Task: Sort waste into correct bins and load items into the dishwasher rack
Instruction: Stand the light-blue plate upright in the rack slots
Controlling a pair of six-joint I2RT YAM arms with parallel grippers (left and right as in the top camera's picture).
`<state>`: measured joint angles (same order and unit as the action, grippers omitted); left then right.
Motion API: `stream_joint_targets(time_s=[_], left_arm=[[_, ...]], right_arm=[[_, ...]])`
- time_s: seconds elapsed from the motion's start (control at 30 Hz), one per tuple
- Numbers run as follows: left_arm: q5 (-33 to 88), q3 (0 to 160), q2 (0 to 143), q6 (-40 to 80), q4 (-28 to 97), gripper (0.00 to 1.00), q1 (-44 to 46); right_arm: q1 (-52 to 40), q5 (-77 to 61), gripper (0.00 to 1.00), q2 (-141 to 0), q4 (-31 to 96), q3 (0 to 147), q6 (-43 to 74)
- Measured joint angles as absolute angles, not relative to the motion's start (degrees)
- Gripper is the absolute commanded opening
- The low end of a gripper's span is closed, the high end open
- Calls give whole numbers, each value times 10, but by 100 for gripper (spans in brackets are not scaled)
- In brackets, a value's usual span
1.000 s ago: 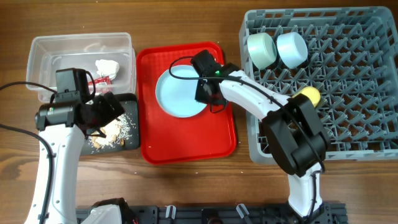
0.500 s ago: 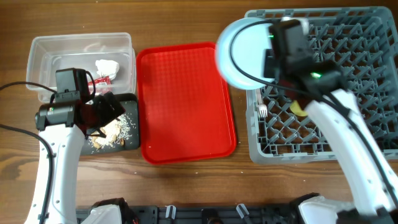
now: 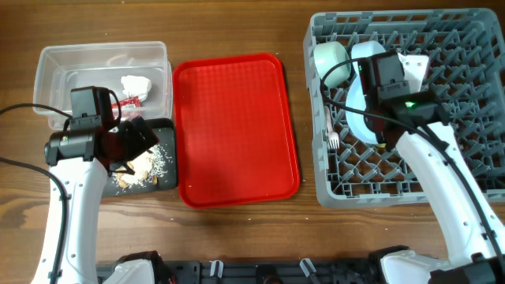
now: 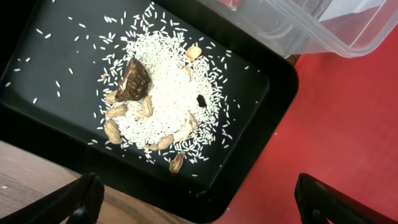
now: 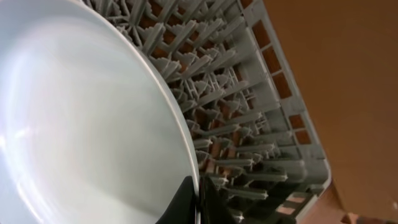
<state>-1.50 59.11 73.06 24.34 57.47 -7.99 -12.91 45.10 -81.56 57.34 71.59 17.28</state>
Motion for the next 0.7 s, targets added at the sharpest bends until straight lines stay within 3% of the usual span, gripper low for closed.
stream_joint_targets(time_s=[0.1,0.27,0.37,0.47,0.53,0.7], left_arm=[[-14,591,731,243,575,100,-80],[-10,591,731,243,575,100,-80],[-10,591,731,243,575,100,-80],[-10,591,731,243,575,100,-80],[-10,591,731,243,575,100,-80],[-10,591,731,243,575,100,-80]], right_arm=[[-129,453,5,-816,552,716,182],[-129,448,14,-816,549,716,184],[-129,437,43,-816,548,716,188],[-129,430,51,-816,548,716,190],[-129,426,68,-816,548,716,192],[-73,268,69,-816,534,718,230]])
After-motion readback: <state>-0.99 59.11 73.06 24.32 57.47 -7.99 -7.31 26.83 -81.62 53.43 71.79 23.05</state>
